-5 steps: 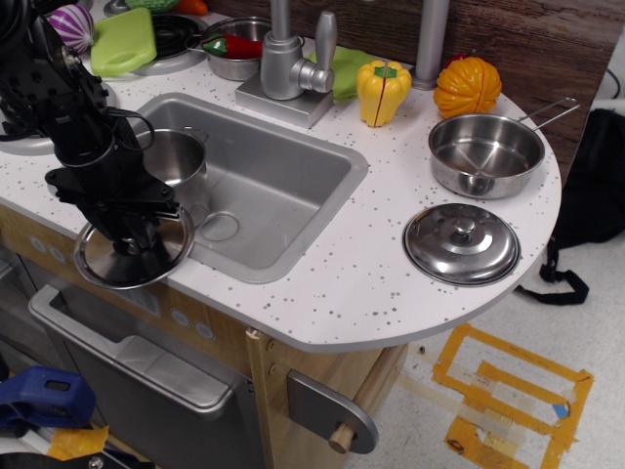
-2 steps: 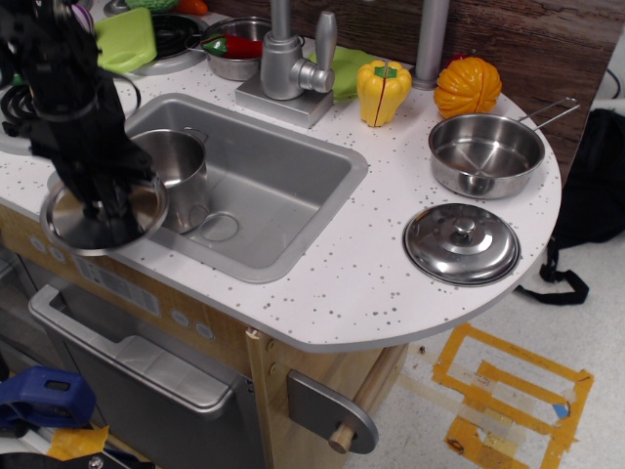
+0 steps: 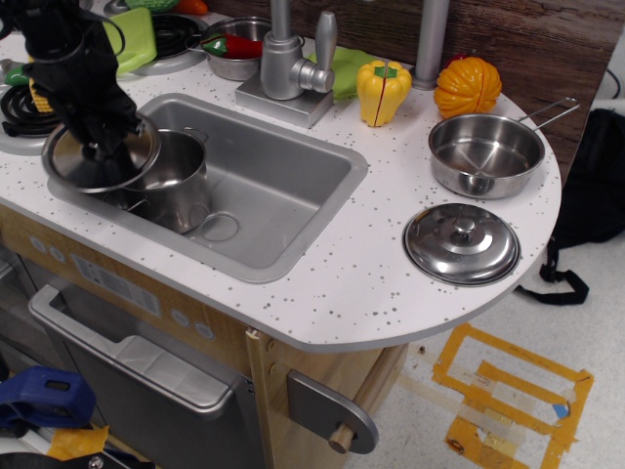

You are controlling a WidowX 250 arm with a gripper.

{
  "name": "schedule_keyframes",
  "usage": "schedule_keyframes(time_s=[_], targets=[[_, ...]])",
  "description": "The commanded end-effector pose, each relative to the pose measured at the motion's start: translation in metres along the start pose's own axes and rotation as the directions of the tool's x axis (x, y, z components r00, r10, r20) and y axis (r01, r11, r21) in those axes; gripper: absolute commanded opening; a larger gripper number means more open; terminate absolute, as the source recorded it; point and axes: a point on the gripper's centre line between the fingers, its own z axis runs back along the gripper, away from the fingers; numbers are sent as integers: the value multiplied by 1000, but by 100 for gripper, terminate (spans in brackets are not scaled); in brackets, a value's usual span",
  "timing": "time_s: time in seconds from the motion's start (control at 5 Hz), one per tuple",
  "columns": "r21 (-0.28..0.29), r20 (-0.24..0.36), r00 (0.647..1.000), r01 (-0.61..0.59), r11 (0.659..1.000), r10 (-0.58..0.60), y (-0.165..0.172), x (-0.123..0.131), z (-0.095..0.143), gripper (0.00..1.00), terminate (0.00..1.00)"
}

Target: Put lid on pot or pan

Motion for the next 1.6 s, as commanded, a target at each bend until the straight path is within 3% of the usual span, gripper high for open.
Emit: schedule_keyframes(time_s=[0.0, 0.2, 0.6, 0.8, 1.2, 1.4], targets=[[-40, 82, 995, 62, 997, -58, 22, 30, -16, 0, 0], [-86, 126, 989, 84, 993, -73, 15, 43, -32, 0, 0], [-128, 118, 992, 51, 990, -36, -5, 37, -26, 0, 0], [-142, 137, 989, 66, 988, -47, -12, 34, -20, 100, 0], [-142, 137, 989, 66, 988, -47, -12, 34, -20, 100, 0], [-142, 137, 989, 66, 988, -47, -12, 34, -20, 100, 100]])
